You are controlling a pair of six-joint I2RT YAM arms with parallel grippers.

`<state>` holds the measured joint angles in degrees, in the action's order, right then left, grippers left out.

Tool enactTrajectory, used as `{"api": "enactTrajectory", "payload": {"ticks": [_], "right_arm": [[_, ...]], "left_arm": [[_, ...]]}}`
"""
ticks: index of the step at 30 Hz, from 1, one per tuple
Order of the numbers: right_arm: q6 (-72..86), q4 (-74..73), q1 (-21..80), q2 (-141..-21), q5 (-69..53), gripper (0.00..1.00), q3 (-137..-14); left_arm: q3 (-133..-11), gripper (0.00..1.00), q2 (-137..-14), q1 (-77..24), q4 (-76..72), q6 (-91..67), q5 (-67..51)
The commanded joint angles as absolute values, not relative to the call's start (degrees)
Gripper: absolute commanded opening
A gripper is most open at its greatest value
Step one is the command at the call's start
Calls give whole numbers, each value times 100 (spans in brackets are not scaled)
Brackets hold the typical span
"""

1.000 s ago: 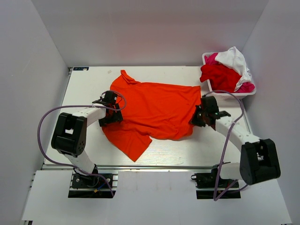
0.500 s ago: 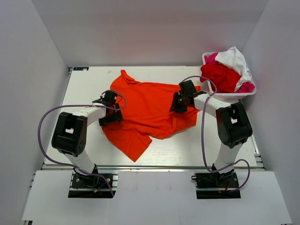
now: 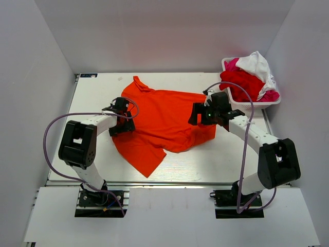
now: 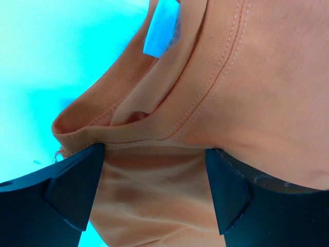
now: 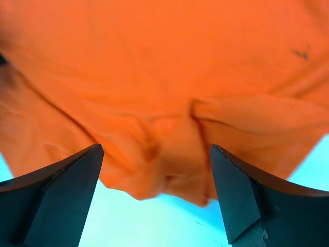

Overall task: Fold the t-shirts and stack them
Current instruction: Flatten out the tshirt

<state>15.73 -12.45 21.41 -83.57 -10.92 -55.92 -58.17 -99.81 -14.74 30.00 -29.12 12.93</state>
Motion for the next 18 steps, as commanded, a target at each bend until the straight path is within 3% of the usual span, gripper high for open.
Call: {"api": "enactTrajectory", "payload": {"ticks": [1, 9, 13, 18], "right_arm": [[1178, -1450, 1926, -8376, -1107, 90, -5362], [976, -1117, 1354, -8727, -2442, 90, -4896], [896, -723, 1266, -9060, -3874, 90, -4773], [896, -379, 1169, -9386, -4166, 90, -4667]], "left_arm": [[-5501, 90, -10644, -1441, 3252, -2892, 1336], [-5555, 90, -10749, -1441, 3305, -2892, 1336], [-5555, 90, -10749, -1441, 3305, -2892, 1388], [-5555, 90, -10749, -1441, 3305, -2892, 1389]]}}
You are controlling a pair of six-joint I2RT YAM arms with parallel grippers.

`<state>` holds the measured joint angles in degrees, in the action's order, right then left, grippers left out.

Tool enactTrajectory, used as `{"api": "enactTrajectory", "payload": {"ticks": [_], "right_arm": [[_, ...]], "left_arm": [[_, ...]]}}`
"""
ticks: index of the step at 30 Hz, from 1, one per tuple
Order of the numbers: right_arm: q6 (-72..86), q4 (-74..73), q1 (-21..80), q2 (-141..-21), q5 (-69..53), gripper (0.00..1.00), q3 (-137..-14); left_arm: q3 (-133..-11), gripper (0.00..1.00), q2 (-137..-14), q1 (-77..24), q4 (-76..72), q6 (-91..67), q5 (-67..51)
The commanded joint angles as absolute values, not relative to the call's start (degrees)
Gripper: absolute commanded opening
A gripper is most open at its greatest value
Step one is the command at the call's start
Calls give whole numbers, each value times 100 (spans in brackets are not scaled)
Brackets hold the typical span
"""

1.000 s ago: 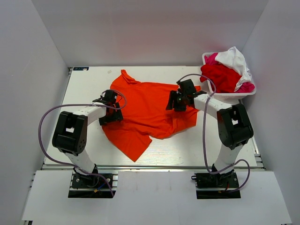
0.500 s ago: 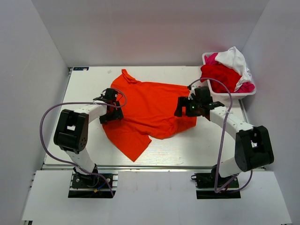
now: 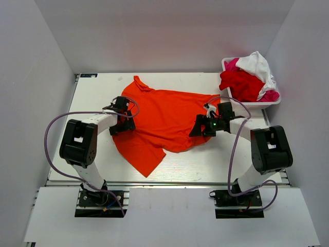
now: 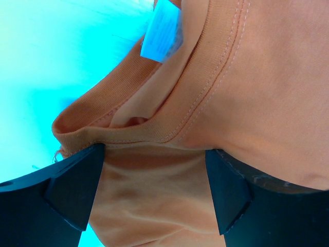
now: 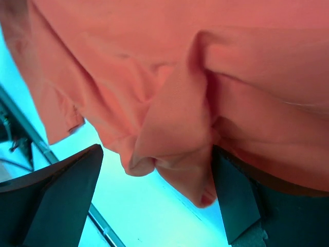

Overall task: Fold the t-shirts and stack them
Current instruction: Flatten out the tshirt

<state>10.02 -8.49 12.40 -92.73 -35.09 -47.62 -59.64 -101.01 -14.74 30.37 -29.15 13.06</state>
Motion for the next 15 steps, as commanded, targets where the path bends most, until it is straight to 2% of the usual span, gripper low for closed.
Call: {"api": "enactTrajectory", "payload": {"ticks": [1, 4, 7, 9, 11, 15], "right_arm": [[888, -343, 1152, -9430, -4227, 90, -4650], [923, -238, 1134, -9606, -4560, 87, -4676], [1002, -132, 1116, -9729, -4737, 77, -4641], [1046, -79, 1099, -9695, -4790, 63, -4649], [1072, -79, 1046, -9651, -4720, 53, -4641], [1046, -359, 949, -9545, -4387, 42, -4693]], "left_arm": [[-5555, 90, -10749, -1441, 3305, -2892, 1389], [-5555, 90, -10697, -1441, 3305, -2892, 1389], [-5502, 90, -10696, -1441, 3305, -2892, 1389], [-5441, 90, -10696, -1441, 3305, -2892, 1441], [-5440, 90, -10696, -1441, 3305, -2944, 1494], [-5388, 90, -10696, -1441, 3305, -2944, 1555]]}}
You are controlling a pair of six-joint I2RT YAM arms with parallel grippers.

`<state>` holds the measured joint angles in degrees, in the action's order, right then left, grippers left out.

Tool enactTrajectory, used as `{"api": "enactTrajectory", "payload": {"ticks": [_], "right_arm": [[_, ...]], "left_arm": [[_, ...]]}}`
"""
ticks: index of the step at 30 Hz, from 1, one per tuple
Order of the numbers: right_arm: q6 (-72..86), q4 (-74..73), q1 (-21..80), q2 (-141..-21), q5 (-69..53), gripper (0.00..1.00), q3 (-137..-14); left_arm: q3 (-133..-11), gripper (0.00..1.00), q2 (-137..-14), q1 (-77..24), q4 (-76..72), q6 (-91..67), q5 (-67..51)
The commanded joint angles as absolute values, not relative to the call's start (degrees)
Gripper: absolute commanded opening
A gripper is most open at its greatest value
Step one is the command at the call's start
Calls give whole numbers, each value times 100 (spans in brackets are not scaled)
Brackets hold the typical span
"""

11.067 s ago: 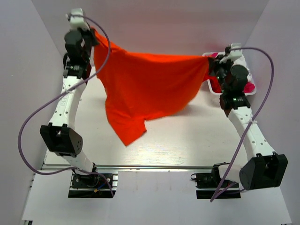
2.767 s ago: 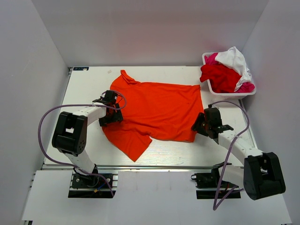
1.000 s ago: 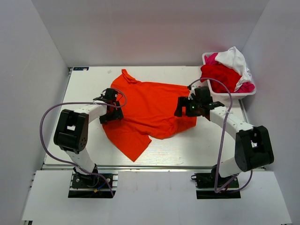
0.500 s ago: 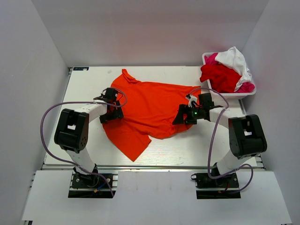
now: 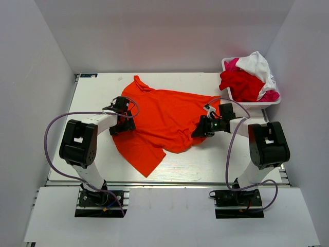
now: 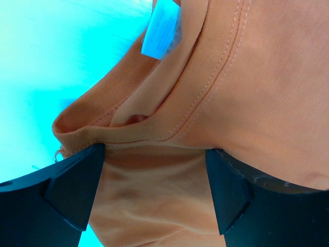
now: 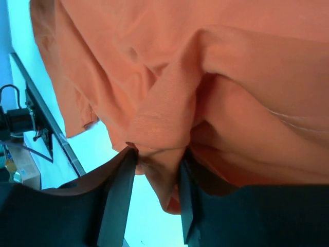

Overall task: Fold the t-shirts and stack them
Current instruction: Flatten out the tshirt

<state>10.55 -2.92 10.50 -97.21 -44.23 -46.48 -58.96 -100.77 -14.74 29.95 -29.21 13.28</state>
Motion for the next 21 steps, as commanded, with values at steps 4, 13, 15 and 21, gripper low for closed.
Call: {"api": "enactTrajectory", "payload": {"ticks": [4, 13, 15, 21], "right_arm": [[1011, -588, 782, -9448, -4184, 16, -4702], [870, -1378, 107, -9141, -3842, 0, -4860], [870, -1485, 62, -9036, -3736, 0, -4869], [941, -2100, -351, -8517, -2945, 0, -4904]], "left_arm": [[-5440, 90, -10748, -1441, 3577, -2997, 1679], [-5493, 90, -10749, -1389, 3946, -3304, 2092], [-5563, 90, -10811, -1389, 4139, -3427, 2284], [-5669, 91, -11153, -1283, 4394, -3612, 2452]]}}
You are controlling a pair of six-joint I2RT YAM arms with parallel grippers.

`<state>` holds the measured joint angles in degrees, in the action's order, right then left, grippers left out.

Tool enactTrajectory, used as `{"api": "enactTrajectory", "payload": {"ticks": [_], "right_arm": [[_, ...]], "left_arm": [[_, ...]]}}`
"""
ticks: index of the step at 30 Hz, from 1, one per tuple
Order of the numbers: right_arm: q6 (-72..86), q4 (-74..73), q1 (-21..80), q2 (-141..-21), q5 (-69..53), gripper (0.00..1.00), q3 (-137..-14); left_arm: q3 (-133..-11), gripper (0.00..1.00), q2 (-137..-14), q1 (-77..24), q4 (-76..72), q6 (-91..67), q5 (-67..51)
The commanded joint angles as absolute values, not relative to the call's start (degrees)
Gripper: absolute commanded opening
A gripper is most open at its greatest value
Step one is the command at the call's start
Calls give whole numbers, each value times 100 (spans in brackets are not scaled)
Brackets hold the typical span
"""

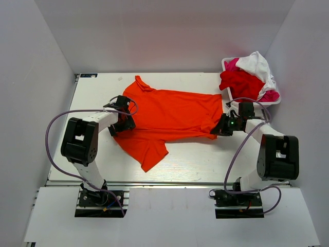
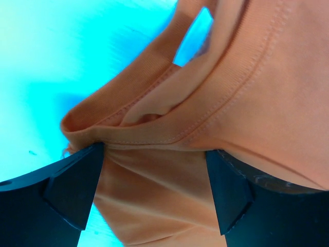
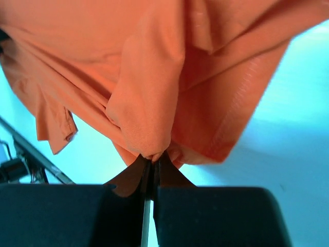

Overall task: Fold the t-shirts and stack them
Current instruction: Flatten out the tshirt

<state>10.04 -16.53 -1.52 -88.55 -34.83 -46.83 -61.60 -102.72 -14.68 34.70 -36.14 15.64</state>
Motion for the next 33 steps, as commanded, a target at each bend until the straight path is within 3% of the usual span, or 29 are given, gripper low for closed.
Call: {"api": "enactTrajectory", "payload": {"ticks": [1, 14, 16, 22, 27, 29, 33], "right_arm": [[1036, -2214, -378, -8395, -2875, 0, -4896], [1257, -3120, -878, -7427, -1732, 5, -4764], [1318, -3269, -923, -7330, -1503, 14, -4772], [1582, -3568, -1107, -7049, -766, 13, -4860], [1643, -3770, -1230, -6917, -398, 6, -5001], [1574, -3657, -1257, -6785, -614, 6, -4975], [1363, -3271, -1239, -6733, -2037, 21, -4791]], "left_arm": [[-5669, 91, -11153, -1283, 4395, -3612, 2452], [-5669, 91, -11153, -1230, 4290, -3612, 2452], [-5669, 91, -11153, -1230, 4289, -3612, 2452], [-5669, 91, -11153, -1230, 4289, -3612, 2452], [-5616, 91, -11101, -1230, 4289, -3612, 2452], [-5616, 92, -11101, -1230, 4289, -3612, 2452], [-5747, 96, -10811, -1291, 4228, -3525, 2452]]}}
